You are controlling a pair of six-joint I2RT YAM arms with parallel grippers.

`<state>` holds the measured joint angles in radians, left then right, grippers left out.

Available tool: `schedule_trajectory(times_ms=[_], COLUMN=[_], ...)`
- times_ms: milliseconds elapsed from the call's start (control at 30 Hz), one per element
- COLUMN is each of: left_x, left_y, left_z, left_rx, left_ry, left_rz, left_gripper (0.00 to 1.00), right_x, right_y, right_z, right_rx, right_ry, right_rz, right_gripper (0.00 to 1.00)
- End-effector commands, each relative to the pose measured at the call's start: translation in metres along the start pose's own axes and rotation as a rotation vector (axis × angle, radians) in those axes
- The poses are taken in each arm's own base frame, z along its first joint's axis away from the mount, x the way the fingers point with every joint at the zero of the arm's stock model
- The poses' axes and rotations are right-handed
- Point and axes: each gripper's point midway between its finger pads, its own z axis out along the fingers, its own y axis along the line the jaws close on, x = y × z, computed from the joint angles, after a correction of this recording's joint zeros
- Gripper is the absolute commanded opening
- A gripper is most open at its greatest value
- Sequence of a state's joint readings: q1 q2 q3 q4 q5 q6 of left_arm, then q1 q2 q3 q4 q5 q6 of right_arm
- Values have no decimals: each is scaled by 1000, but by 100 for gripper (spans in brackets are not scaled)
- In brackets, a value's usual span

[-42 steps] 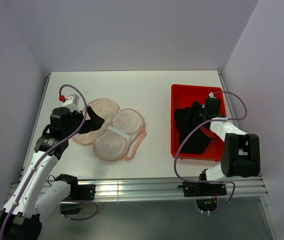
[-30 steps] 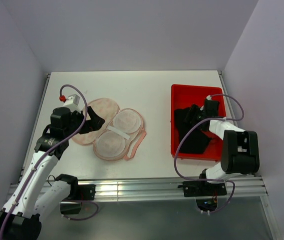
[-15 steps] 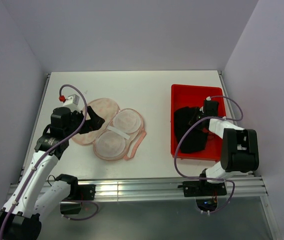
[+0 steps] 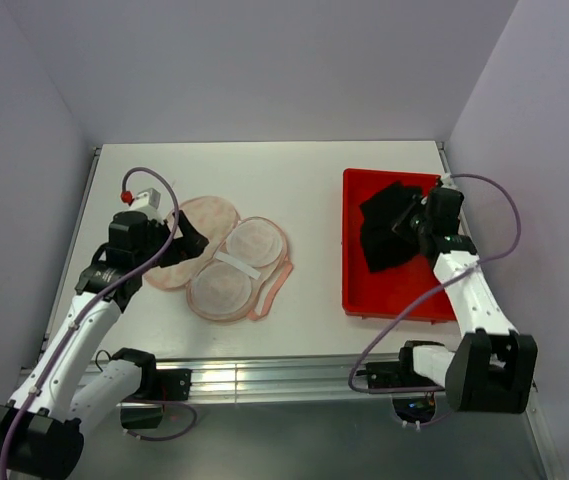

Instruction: Place the bra in the laundry bag and zip it closed

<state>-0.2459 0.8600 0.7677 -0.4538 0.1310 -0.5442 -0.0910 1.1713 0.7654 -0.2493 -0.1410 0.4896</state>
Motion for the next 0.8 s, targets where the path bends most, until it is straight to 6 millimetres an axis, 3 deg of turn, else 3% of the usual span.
schedule_trajectory(times_ms=[0,133,267,367,600,767], left_x=[-10,3,42,58,78,95], left_y=[11,35,62,71,93,89], left_z=[6,10,21,27,31,40], left_rx=[-92,-206,-281,-291,-365,-349], left_ry=[-25,-52,-41,-42,-68,-71], left_rz=[-53,-197,-375,-425,-490,-529], left_gripper=[98,97,89,82,76,68], right_x=[-41,-58,-62,-61,-40,-38], right_y=[21,49,78,96,150,173], right_z=[-37,-75,-102,-118,-131,-133], right_rx=[-30,-138,-261,-339,-478,-530], right_ry=[-120,-183,-183,-182,-108,-89], right_rz=[21,27,19,15,-34,-35], right_gripper=[0,0,0,0,0,0])
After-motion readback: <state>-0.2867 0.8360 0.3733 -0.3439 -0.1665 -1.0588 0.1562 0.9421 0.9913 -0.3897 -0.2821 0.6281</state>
